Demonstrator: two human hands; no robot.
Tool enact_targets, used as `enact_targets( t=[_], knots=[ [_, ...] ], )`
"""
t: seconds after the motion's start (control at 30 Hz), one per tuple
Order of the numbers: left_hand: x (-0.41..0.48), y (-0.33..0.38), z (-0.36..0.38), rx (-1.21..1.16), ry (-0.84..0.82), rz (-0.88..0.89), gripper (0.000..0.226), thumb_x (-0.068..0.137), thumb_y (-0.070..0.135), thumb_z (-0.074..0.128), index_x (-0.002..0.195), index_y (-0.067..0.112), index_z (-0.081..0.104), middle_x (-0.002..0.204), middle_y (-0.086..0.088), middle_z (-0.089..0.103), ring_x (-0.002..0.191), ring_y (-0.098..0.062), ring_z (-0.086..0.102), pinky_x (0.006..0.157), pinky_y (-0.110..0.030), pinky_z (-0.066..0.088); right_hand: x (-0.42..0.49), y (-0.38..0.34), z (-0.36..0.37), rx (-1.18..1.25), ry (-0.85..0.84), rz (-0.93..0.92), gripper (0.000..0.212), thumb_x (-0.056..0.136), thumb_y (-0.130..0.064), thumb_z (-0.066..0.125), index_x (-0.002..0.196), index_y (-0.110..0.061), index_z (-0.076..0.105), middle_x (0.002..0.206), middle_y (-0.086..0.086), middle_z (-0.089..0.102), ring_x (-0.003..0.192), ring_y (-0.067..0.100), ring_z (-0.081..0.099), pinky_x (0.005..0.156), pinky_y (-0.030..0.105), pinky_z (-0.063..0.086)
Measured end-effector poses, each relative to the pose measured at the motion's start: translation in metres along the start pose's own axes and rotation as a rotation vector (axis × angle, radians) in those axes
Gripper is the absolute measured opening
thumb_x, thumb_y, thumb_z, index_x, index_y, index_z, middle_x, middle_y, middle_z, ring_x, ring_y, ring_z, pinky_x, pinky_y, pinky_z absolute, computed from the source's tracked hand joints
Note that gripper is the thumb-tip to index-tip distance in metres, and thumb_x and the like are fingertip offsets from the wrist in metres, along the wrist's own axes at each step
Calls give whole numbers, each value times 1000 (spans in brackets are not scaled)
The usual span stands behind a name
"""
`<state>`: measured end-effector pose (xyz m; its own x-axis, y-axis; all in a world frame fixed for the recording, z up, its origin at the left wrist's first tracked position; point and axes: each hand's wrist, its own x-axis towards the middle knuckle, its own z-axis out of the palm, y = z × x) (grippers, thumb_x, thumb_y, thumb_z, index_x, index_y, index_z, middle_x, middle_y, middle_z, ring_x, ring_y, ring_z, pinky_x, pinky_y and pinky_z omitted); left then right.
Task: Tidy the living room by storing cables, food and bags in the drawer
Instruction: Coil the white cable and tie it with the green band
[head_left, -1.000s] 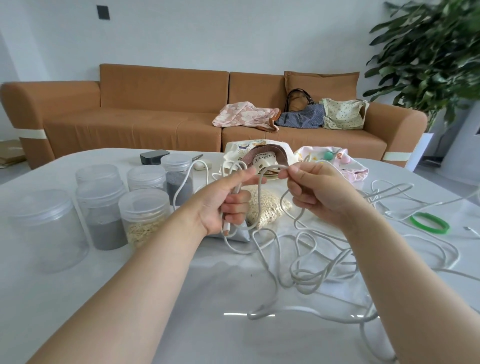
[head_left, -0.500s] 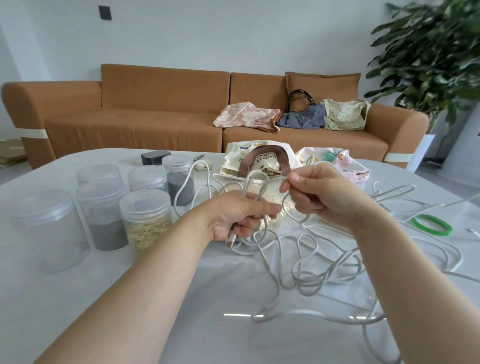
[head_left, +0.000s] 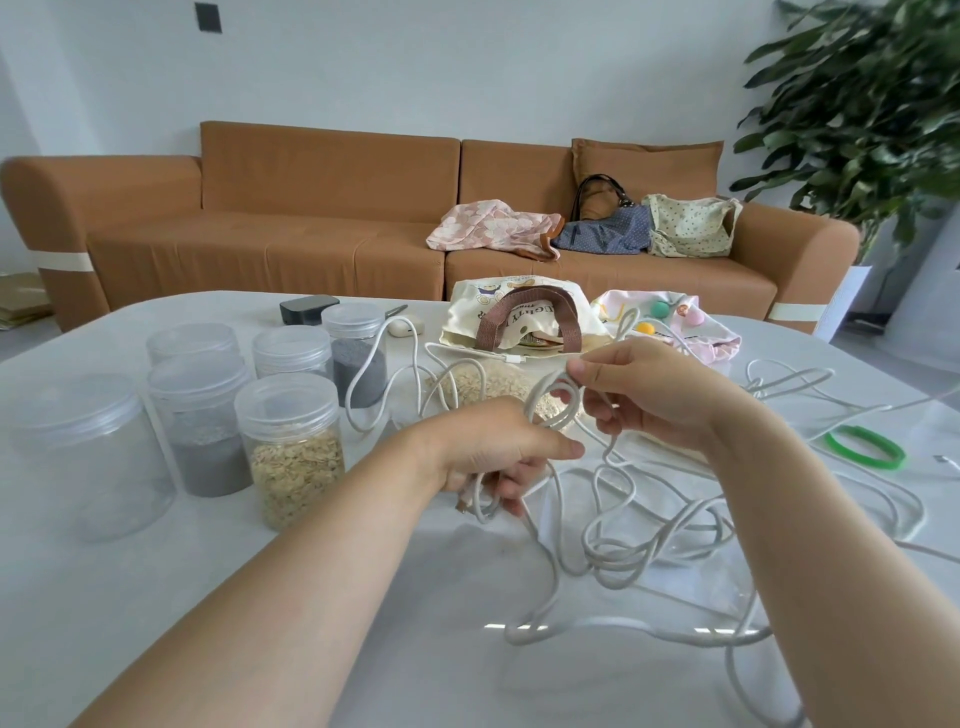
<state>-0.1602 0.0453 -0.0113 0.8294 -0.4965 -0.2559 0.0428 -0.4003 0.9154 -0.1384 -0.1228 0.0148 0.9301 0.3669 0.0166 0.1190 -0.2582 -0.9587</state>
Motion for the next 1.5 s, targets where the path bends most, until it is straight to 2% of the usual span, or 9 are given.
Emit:
enact_targets(
  t=[0.2,0.3,0.47,0.67,0.9,1.07,1.2,1.37,1.5],
  knots=[
    [-6,2,-5,44,-47,-18,44,93,19,57,59,18,29,42,3,22,33,-9,17,41,-17,17,-6,3,-8,177,-267,78,27,78,-23,54,82,2,65,57,-2,57,52,10,40,47,20,35],
    [-8,2,-7,76,-106,-37,46,90,18,61,58,19,28,41,4,23,33,-7,18,41,-17,14,-5,8,-12,268,-423,86,33,65,-32,80,81,-4,72,76,2,60,58,11,44,51,22,38],
    [-8,4,-5,71,-139,-41,41,90,16,62,63,19,31,43,3,25,33,-7,22,42,-18,16,0,13,-13,368,-529,118,32,57,-32,87,73,-11,70,73,-4,59,58,8,46,54,21,41],
    [-6,3,-1,89,-70,-1,45,94,29,56,57,11,37,41,0,38,34,-12,40,38,-16,35,6,13,-9,416,-370,166,38,36,-29,92,59,-13,67,61,-4,56,50,8,48,43,20,38],
    [1,5,-2,-59,-90,-16,46,100,38,39,63,10,39,37,7,25,27,-2,18,37,-10,14,9,6,1,332,-42,201,23,89,-16,48,66,-14,50,53,-5,49,48,9,31,38,17,20],
    [1,4,-8,-342,-260,31,45,93,41,38,59,12,40,36,8,23,26,0,19,38,-13,11,5,5,-1,184,4,78,29,78,-39,56,66,-18,39,43,-8,22,39,5,16,38,17,11],
    [-1,-1,-11,-584,-449,165,49,92,41,35,54,17,54,38,10,25,30,-1,17,36,-11,20,4,6,0,198,6,18,32,73,-40,56,51,-18,52,44,-8,22,42,8,20,48,22,22],
    [3,-10,-23,-815,-549,304,37,90,38,52,64,13,58,45,5,21,33,-7,19,37,-12,32,4,15,-2,237,10,-27,19,83,-16,55,69,-3,54,53,0,36,53,12,32,62,26,31],
    [6,-7,-21,-963,-320,325,39,87,37,49,58,12,59,43,5,15,34,-8,12,34,-13,24,8,21,-5,133,113,-46,30,94,-9,48,65,-6,55,54,0,46,58,14,36,62,25,33]
  ],
)
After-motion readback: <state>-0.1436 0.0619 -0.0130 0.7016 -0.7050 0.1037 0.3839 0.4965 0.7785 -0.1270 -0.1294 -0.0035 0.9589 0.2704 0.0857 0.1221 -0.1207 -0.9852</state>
